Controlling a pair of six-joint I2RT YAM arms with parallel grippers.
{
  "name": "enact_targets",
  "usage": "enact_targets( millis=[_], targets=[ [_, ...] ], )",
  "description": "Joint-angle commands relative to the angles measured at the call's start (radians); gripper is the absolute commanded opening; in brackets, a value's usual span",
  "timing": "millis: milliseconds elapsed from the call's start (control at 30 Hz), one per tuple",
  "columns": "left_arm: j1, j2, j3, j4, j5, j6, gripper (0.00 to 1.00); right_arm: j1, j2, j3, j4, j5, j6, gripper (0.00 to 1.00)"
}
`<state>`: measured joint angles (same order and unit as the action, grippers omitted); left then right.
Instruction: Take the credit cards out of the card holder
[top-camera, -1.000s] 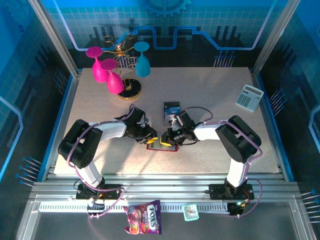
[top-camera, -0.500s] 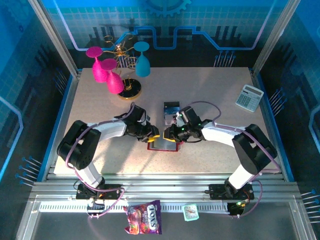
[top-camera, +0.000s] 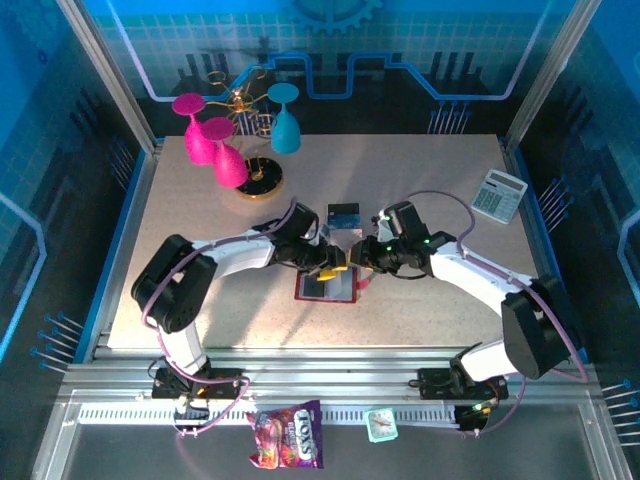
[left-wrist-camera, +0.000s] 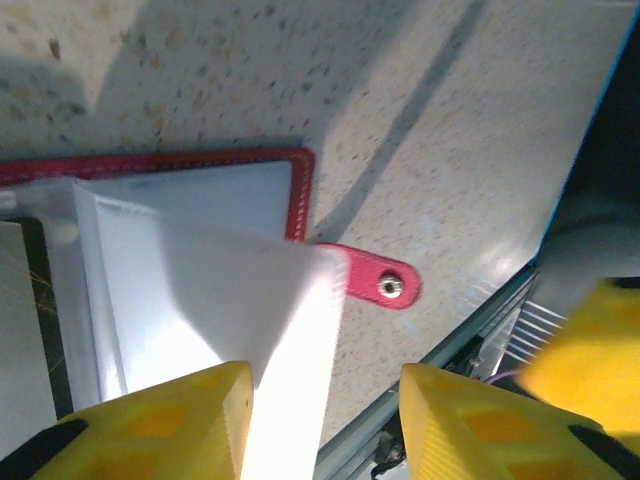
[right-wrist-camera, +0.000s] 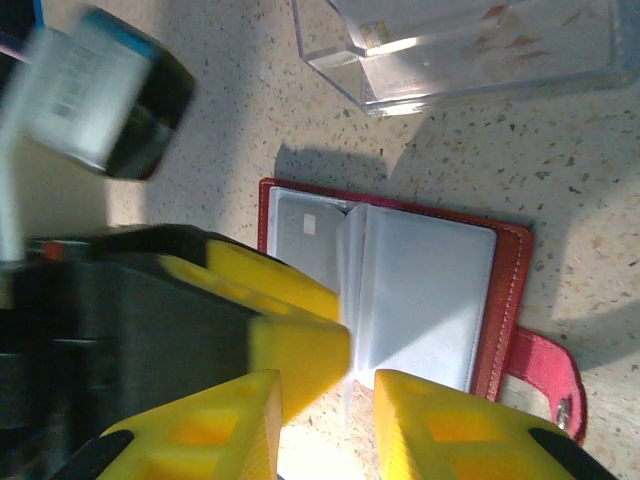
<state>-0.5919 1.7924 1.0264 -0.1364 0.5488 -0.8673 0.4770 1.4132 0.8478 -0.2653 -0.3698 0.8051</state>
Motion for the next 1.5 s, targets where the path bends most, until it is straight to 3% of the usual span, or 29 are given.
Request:
enact_targets(
  millis=[0,400,800,1000,1467],
  targets=[
    [-0.017,0.041,0.016,0.029,0.025,-0.035,0.45,-0.015,-0.036,-0.018,-0.045,0.019,-0.023,0.32],
    [-0.01,-0.004,0.021,0.007,-0.016,-0.014,0.5,-0.012,-0.043,-0.027,-0.037,0.001,-0.012,0.32],
    [0.144,-0.13,-0.133,0.002,-0.018,0.033,0.49,0.106,0.082,0.059,-0.009,-0.011,0.02,0.3],
    [0.167,-0.109,-0.14,-0.006,0.012,0.064,0.48,0.157,0.155,0.104,0.002,-0.019,0.03,0.28],
    [0.183,-0.087,-0.193,0.002,-0.012,0.077,0.27,0.199,0.342,0.204,-0.022,-0.051,0.01,0.21]
  ],
)
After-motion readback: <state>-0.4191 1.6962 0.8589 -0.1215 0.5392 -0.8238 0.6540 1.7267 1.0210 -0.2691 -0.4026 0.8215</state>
